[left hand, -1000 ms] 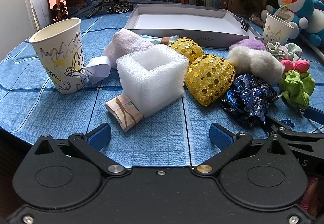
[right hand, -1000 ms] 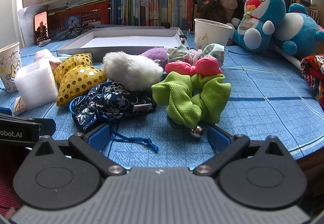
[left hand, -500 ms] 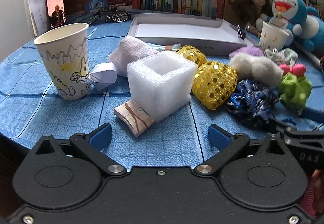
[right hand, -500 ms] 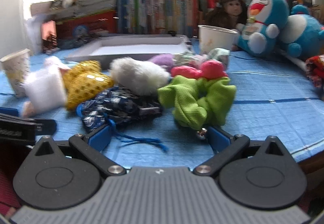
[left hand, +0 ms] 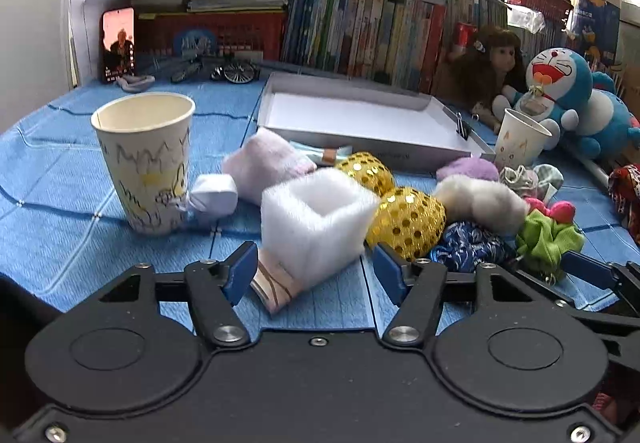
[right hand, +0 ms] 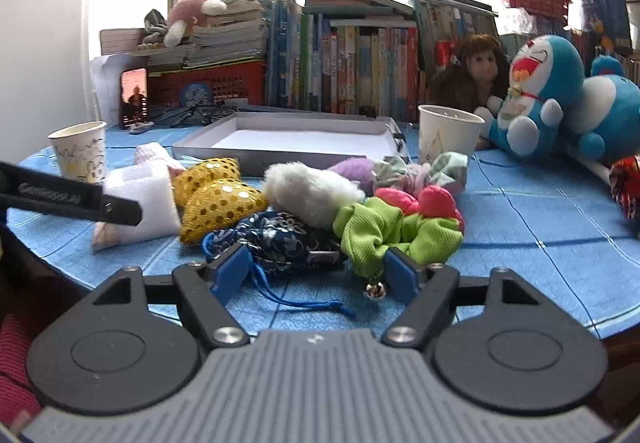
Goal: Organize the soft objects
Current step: 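Grasp the white foam cube with the left tool while the right tool grasps the blue floral pouch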
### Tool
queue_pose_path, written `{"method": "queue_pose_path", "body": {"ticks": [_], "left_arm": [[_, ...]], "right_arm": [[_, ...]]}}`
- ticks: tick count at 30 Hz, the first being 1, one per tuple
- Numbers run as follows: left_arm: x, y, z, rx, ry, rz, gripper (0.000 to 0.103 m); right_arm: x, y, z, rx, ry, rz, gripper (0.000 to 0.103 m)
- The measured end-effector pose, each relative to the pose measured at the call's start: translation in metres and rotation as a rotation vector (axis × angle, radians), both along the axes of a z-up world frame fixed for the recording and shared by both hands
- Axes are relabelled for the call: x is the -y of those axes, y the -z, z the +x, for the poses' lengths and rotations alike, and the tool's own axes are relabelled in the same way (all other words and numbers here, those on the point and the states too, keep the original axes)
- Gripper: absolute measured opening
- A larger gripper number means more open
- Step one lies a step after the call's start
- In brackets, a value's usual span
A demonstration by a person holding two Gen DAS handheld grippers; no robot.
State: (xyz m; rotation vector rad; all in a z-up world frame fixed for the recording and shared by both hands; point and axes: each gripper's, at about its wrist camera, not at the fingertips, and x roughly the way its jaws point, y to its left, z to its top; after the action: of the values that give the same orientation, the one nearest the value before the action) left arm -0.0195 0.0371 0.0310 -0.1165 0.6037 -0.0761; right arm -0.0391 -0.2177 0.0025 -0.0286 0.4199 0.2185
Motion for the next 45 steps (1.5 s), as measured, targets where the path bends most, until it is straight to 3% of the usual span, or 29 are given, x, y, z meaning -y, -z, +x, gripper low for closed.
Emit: {"method": "queue_pose_path", "body": {"ticks": [7,10,16,19,34,42,45], "left_arm": [[0.001,0.0,0.009,0.006,-0.002,0.029,0.063],[0.001,0.001,0.015,0.003,-0.003,0.033,0.064],[0.004,0.002,0.022,0.029,0.003,0.057,0.071],[0.008,0.003,0.027,0.034,0.004,0.077,0.076],[0.02,0.017,0.045,0.01,0.023,0.087,0.076],[0.019,0.022,0.048,-0.007,0.024,0.063,0.067],[0.019,0.022,0.044,-0.003,0.026,0.061,0.066]], "right_arm": [[-0.011,-0.01,-0.006,0.031,-0.078,-0.015,0.075],[-0.019,-0.005,0.001,-0.004,-0.105,-0.011,0.069],[-0.028,0.009,0.018,-0.08,-0.087,0.006,0.068],[-0.029,0.014,0.024,-0.099,-0.065,0.01,0.076],[-0.035,0.022,0.047,-0.077,-0.066,-0.049,0.095],[-0.042,0.023,0.058,-0.048,-0.109,-0.106,0.096],[-0.04,0.024,0.055,-0.046,-0.126,-0.1,0.088]]}}
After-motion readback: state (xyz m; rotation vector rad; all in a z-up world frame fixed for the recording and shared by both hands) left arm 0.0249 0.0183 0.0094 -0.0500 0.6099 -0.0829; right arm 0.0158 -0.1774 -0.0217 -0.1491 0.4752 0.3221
